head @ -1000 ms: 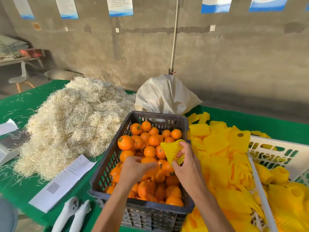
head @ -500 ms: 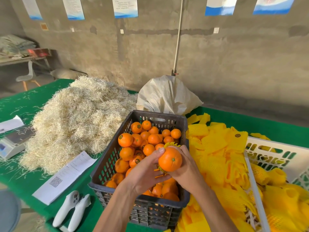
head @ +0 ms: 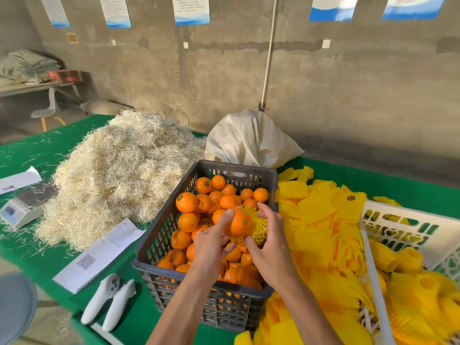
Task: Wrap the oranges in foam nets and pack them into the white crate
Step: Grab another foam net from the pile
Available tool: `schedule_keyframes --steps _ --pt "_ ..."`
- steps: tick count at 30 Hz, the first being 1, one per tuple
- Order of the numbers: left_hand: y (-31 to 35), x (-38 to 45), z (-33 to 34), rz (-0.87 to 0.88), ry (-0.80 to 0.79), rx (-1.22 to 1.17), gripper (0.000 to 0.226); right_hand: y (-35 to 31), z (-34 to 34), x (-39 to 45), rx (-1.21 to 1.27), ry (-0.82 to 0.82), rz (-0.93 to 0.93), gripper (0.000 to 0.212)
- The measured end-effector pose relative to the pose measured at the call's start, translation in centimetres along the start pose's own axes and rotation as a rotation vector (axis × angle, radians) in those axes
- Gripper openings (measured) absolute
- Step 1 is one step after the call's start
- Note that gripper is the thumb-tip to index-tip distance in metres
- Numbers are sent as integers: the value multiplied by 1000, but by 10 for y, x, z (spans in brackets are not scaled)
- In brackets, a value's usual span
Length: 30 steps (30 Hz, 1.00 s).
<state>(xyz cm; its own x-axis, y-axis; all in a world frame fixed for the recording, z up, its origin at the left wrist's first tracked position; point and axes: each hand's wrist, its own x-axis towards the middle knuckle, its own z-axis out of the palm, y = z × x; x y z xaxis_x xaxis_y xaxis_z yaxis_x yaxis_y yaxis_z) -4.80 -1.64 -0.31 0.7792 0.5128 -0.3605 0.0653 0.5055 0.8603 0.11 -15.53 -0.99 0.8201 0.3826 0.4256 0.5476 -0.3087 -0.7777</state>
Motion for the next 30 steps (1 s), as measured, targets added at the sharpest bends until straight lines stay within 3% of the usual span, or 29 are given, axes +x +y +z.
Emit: schedule_keyframes --steps 2,5,9,11,16,19,23,27,30 --pt "-4 -1 5 66 74 23 58 -2 3 -2 -31 8 -20 88" --pt "-7 -5 12 167 133 50 73 -5 6 -4 -5 11 130 86" --pt "-9 -9 13 302 79 181 83 0 3 3 288 44 402 28" --pt "-11 -10 11 320 41 188 77 2 -1 4 195 69 376 10" --pt "-18 -8 13 347 -26 131 62 2 0 -1 -136 72 207 9" --pt "-16 -4 15 381 104 161 68 -2 0 -5 -25 134 155 6" --pt "-18 -11 29 597 232 235 54 -15 1 -16 53 195 118 12" --pt "-16 -19 37 649 145 198 63 -16 -8 -15 66 253 119 11" --pt "-11 -13 34 525 -14 155 73 -11 -21 -5 11 176 168 38"
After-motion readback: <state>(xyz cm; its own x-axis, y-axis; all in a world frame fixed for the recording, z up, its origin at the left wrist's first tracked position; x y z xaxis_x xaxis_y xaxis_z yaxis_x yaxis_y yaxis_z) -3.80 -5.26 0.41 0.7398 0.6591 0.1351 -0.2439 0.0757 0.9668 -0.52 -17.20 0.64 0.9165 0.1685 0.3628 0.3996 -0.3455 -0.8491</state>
